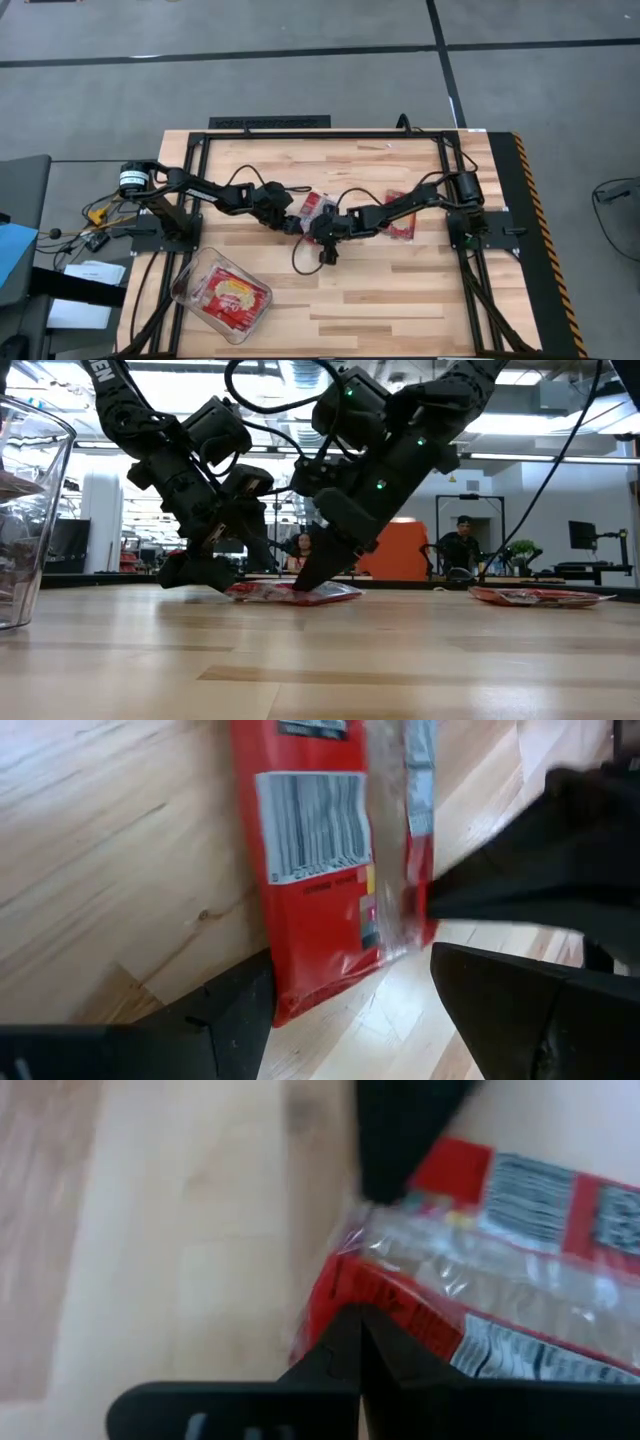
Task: Sort popcorn bags into baskets
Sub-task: Put the red popcorn bag into the transparent bin
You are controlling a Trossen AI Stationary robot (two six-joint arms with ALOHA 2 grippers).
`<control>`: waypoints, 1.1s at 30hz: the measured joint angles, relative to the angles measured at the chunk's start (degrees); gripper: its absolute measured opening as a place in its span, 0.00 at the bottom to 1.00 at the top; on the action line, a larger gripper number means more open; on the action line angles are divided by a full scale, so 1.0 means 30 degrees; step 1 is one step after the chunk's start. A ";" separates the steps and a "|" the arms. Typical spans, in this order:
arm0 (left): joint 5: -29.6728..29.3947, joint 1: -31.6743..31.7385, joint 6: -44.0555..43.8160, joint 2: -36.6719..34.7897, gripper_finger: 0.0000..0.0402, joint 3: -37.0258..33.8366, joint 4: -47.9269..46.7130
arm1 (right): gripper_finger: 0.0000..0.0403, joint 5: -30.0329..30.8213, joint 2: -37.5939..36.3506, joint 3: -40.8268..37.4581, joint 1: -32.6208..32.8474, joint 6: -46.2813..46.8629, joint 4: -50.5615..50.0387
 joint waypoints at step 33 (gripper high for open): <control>0.1156 -0.0721 -0.0265 -0.1235 0.00 0.0100 0.1854 | 0.04 0.2472 -0.9448 0.0007 0.1682 -0.0038 -0.8753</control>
